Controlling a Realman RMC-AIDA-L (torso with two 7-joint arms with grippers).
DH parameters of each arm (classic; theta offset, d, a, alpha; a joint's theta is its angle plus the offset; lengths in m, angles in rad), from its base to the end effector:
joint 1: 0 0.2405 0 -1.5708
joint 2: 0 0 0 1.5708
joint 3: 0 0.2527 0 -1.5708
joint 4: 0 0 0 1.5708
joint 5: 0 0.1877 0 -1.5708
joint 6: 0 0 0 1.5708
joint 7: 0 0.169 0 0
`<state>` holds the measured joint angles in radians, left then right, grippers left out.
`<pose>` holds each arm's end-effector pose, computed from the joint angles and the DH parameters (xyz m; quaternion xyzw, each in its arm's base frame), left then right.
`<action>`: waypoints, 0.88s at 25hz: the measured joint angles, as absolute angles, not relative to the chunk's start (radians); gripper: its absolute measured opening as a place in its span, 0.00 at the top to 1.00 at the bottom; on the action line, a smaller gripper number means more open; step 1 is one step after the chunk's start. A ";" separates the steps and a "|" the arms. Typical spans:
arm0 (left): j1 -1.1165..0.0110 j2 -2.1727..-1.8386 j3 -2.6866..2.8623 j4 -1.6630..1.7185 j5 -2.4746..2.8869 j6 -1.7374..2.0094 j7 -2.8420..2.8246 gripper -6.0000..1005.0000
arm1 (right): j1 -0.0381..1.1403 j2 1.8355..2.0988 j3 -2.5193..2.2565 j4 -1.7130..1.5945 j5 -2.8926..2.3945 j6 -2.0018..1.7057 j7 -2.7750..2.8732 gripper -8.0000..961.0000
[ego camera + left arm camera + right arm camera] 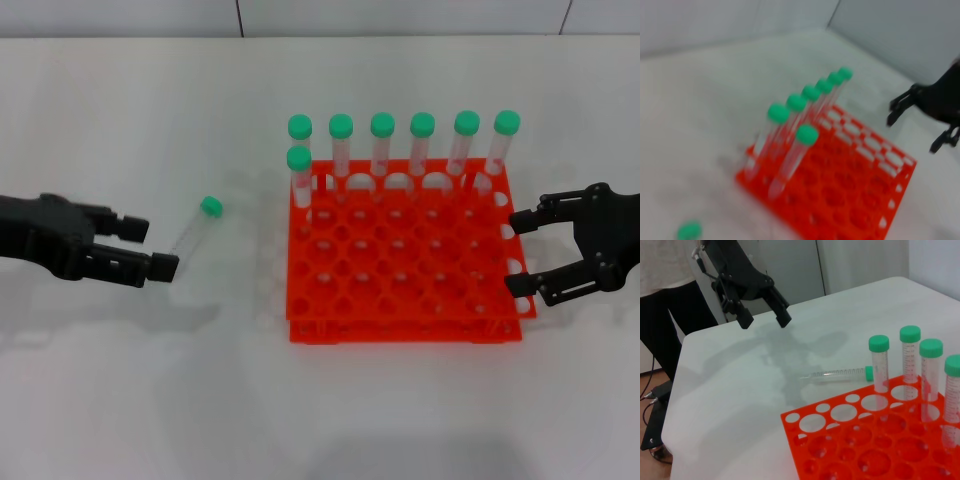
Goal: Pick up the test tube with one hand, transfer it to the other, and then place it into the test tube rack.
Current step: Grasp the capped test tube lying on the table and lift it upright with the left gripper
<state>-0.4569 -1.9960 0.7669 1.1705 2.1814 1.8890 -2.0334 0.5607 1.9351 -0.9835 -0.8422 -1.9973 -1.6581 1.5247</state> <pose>-0.2398 0.2917 0.0544 -0.9313 -0.3480 -0.0868 0.0642 0.2258 0.3233 0.0145 -0.9843 0.1269 0.1105 0.0526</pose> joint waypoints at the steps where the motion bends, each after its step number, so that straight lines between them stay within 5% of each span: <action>1: -0.465 -1.999 0.776 1.189 2.207 1.898 -2.085 0.15 | 0.561 1.935 -0.984 -0.842 -1.997 -1.658 1.524 0.11; 22: -0.617 -2.015 0.901 1.185 2.590 1.790 -2.503 0.16 | 0.567 1.943 -0.996 -0.841 -1.997 -1.652 1.497 0.11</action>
<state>-0.6170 -2.0152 0.9013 1.1854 2.5898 1.7898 -2.5032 0.5669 1.9432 -0.9958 -0.8415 -1.9972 -1.6522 1.4975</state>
